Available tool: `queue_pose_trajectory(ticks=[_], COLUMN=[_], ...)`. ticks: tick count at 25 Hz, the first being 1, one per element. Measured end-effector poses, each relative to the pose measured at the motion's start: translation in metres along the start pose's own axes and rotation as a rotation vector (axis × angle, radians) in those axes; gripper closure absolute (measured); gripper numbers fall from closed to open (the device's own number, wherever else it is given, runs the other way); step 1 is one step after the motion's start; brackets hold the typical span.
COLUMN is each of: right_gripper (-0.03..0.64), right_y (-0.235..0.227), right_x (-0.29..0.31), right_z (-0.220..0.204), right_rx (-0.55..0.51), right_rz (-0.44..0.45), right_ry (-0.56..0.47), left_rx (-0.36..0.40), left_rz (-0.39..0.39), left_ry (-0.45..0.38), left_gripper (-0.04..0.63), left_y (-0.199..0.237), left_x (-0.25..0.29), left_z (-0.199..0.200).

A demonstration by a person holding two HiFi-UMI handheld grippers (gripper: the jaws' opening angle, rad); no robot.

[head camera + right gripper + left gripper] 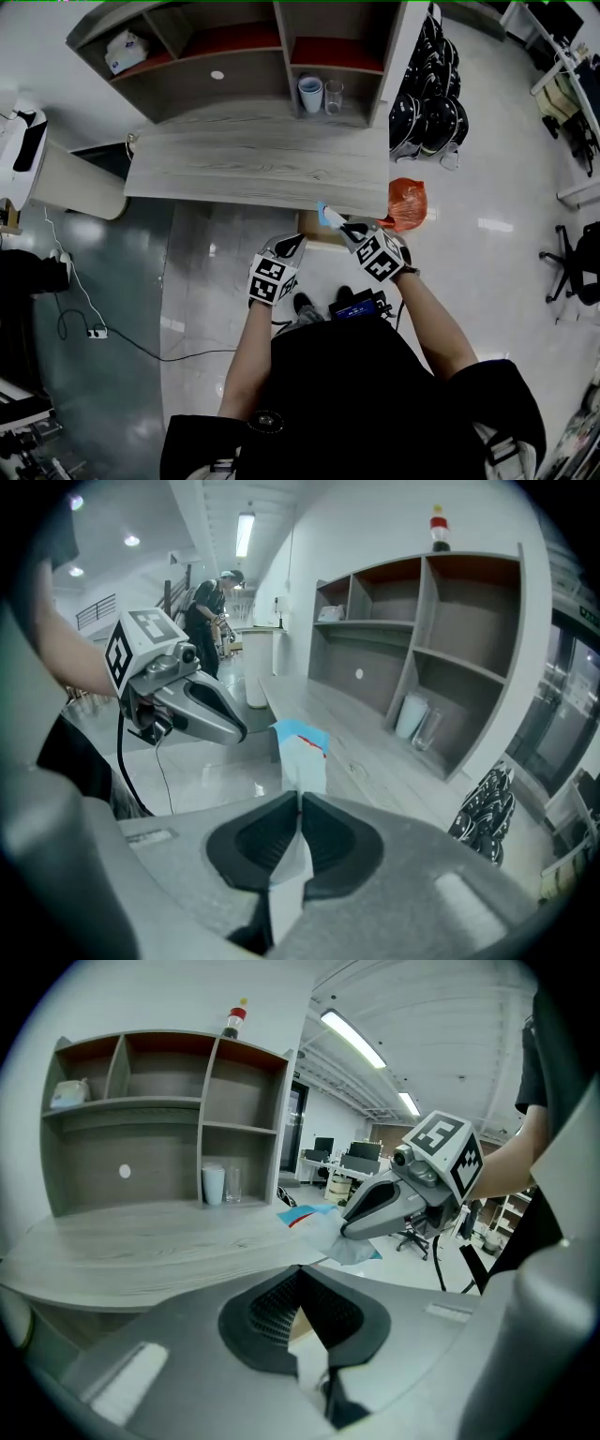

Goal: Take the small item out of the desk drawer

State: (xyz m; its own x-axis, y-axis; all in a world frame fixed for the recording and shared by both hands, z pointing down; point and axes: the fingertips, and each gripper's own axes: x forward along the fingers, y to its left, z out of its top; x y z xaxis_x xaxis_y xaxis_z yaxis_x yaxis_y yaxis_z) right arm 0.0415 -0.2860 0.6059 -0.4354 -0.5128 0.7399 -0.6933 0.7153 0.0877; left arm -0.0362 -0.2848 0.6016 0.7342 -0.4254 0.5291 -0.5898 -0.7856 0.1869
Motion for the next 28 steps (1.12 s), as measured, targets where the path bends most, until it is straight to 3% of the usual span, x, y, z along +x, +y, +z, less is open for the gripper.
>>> queue_pose_trajectory(ticks=[13,28], right_gripper=[0.595,0.595], right_y=[-0.010,-0.009], right_x=[-0.003,-0.009], right_z=[0.010,-0.011], right_rx=[0.030,0.009], right_rz=[-0.012,0.043], right_ry=[-0.034,-0.023], left_rx=[0.034,0.003], left_rz=[0.022,0.070], left_ry=[-0.012,0.012], left_gripper=[0.593,0.593], left_y=[0.009,-0.009], left_x=[-0.003,0.004], left_z=[0.018,0.006])
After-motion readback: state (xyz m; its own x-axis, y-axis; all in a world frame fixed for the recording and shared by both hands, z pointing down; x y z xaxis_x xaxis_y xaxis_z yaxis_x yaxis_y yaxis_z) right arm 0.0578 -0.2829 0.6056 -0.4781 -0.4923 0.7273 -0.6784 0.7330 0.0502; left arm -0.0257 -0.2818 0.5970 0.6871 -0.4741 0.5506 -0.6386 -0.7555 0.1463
